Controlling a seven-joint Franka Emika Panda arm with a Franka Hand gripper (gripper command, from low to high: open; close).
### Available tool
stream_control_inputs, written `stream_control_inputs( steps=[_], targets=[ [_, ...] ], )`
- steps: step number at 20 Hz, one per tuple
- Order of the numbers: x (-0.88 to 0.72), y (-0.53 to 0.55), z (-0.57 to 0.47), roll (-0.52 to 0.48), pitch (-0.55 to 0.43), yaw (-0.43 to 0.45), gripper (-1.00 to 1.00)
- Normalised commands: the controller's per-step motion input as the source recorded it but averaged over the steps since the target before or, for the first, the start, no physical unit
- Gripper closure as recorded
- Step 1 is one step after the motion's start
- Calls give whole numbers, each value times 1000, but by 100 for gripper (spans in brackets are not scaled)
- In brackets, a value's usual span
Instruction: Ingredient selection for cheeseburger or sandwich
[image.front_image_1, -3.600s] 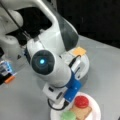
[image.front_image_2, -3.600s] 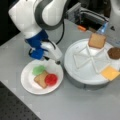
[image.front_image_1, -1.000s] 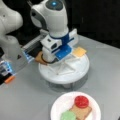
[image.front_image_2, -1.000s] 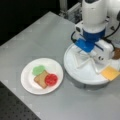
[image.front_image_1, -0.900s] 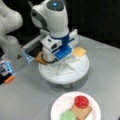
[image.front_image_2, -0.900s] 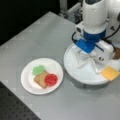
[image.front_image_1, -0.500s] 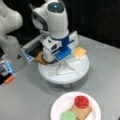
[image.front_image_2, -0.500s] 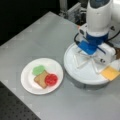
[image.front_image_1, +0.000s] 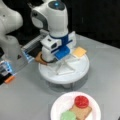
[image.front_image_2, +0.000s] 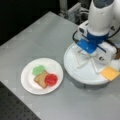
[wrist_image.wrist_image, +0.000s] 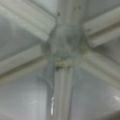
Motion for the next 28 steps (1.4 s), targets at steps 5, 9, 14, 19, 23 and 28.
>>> stream_control_inputs(
  steps=[5, 9, 14, 19, 23, 28],
  targets=[
    [-62, 52, -61, -88, -12, 62, -100],
    [-4, 114, -122, -50, -34, 50, -100],
    [48, 108, -111, -52, -60, 38, -100],
    [24, 76, -104, -70, -45, 44, -100],
    [-25, 37, -38, -110, 4, 55, -100],
    [-36, 52, -23, -124, 0, 50, -100]
  ],
)
